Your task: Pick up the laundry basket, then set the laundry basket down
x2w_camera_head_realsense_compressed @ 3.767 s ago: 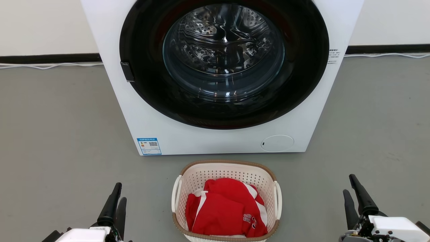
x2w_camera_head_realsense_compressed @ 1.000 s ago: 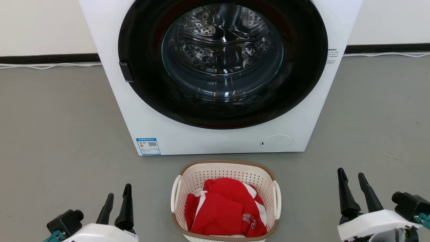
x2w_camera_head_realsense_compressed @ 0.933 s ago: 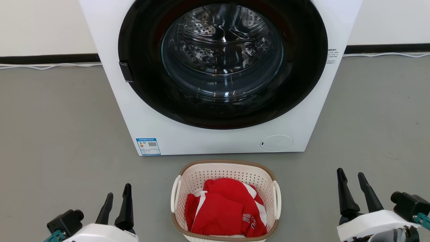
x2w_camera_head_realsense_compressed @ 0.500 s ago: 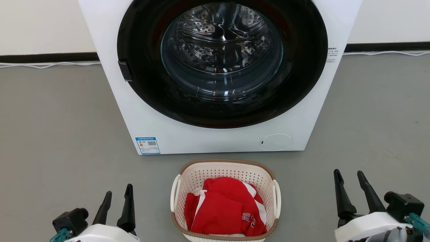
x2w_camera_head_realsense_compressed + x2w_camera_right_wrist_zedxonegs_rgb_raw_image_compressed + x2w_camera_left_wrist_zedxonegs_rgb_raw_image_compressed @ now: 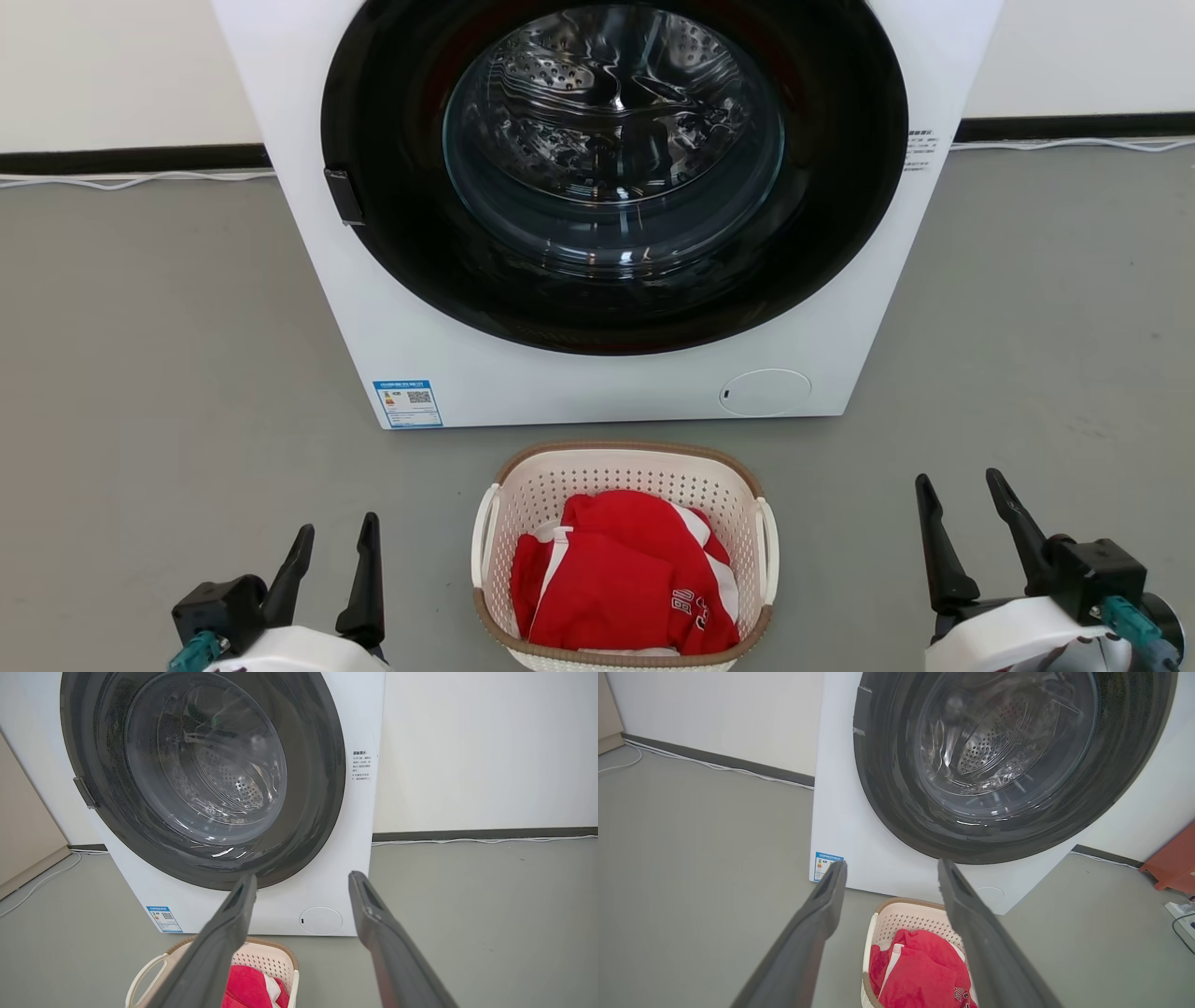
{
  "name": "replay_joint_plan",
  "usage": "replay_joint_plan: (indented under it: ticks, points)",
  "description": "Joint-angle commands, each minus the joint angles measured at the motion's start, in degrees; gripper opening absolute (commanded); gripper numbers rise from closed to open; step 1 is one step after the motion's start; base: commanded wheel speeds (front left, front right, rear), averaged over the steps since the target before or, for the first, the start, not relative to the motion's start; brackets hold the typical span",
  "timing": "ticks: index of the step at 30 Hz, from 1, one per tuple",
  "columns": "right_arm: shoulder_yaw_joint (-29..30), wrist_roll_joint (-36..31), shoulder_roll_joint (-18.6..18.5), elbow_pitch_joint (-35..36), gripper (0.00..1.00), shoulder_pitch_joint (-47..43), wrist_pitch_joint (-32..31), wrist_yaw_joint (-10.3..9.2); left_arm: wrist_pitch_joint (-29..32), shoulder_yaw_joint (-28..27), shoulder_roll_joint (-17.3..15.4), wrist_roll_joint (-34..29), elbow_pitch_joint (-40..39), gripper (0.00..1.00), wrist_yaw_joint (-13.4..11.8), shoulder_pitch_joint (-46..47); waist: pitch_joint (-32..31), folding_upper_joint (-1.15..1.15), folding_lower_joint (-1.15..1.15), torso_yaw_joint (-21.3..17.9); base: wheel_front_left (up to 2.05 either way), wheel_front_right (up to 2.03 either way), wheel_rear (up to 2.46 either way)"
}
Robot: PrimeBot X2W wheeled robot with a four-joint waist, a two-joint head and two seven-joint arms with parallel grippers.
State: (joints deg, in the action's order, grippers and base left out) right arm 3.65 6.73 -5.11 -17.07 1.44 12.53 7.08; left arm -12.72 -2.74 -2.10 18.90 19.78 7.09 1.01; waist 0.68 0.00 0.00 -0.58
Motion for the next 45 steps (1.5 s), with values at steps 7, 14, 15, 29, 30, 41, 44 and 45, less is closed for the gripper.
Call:
replay_joint_plan:
  ticks: [7,14,15,29,30,41,44,45]
  points:
    - [-1.2,-6.8,-0.9,1.1,1.0,2.3,2.3,0.4,-2.1,-1.3,-0.8,-6.4,-1.1,1.0,0.4,3.2,0.2,0.0,0.0,-0.2,0.0,0.0,0.0]
    - [-0.6,-6.9,-0.6,0.9,1.0,2.4,2.5,0.41,-2.3,-1.3,-0.8,-6.9,-0.9,1.0,0.4,3.3,0.2,0.0,0.0,-0.3,0.0,0.0,0.0]
    - [-0.5,-6.9,-0.6,0.8,1.0,2.4,2.5,0.41,-2.3,-1.4,-0.8,-6.9,-0.9,1.0,0.4,3.3,0.2,0.0,0.0,-0.3,0.0,0.0,0.0]
    - [-0.1,-5.3,0.0,0.6,1.0,2.6,2.5,0.41,-2.3,-1.2,-0.8,-6.7,-0.7,1.0,0.4,3.6,0.5,0.0,0.0,-0.3,0.0,0.0,0.0]
    - [0.1,-4.8,0.1,0.5,1.0,2.7,2.5,0.41,-2.3,-1.2,-0.8,-6.7,-0.7,1.0,0.4,3.7,0.7,0.0,0.0,-0.2,0.0,0.0,0.0]
    - [-0.7,-0.4,1.2,-5.7,1.0,7.1,2.5,0.41,-2.3,1.2,-0.8,-6.9,0.4,1.0,0.4,7.2,5.9,0.0,0.0,-0.5,0.0,0.0,0.0]
    - [-1.1,-0.3,1.3,-9.2,1.0,9.5,2.5,0.41,-2.3,3.5,-1.4,-6.4,2.6,1.0,0.4,9.4,8.4,0.0,0.0,-0.5,0.0,0.0,0.0]
    - [-1.3,-0.3,1.4,-10.6,1.0,10.5,2.5,0.41,-2.3,4.4,-1.7,-6.0,3.6,1.0,0.4,10.3,9.4,0.0,0.0,-0.5,0.0,0.0,0.0]
